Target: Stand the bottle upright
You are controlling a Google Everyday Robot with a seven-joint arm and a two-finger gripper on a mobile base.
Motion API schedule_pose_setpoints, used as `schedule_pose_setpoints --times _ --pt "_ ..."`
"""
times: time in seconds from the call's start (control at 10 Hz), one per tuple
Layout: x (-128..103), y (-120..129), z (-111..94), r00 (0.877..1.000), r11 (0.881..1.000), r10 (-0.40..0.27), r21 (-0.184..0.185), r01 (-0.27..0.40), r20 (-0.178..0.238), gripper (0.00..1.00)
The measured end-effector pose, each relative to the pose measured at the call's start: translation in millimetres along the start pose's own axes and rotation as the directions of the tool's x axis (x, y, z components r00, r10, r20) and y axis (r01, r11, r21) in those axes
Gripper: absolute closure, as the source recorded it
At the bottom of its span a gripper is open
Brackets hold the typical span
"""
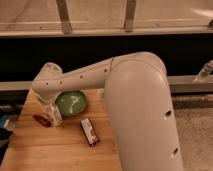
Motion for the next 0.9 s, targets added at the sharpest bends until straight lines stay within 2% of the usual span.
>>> schedule_pose_setpoints --times 0.1,0.3,0.4,0.5,0.6,0.9 --pt "0.0 0.0 0.0 1.0 1.0 0.0 0.0 0.0 0.0 0.71" --pt "0.1 -0.1 0.0 1.0 1.0 0.0 0.0 0.0 0.0 0.87" --pt "0.1 -0.2 0.0 1.0 1.0 0.0 0.0 0.0 0.0 0.89" --pt "0.1 -0.2 0.0 1.0 1.0 0.0 0.0 0.0 0.0 0.86" --pt "0.1 -0.3 0.0 1.0 1.0 0.0 0.001 0.0 0.0 0.78" --pt "0.2 0.0 0.5 1.0 1.0 0.0 -0.001 0.0 0.0 0.47"
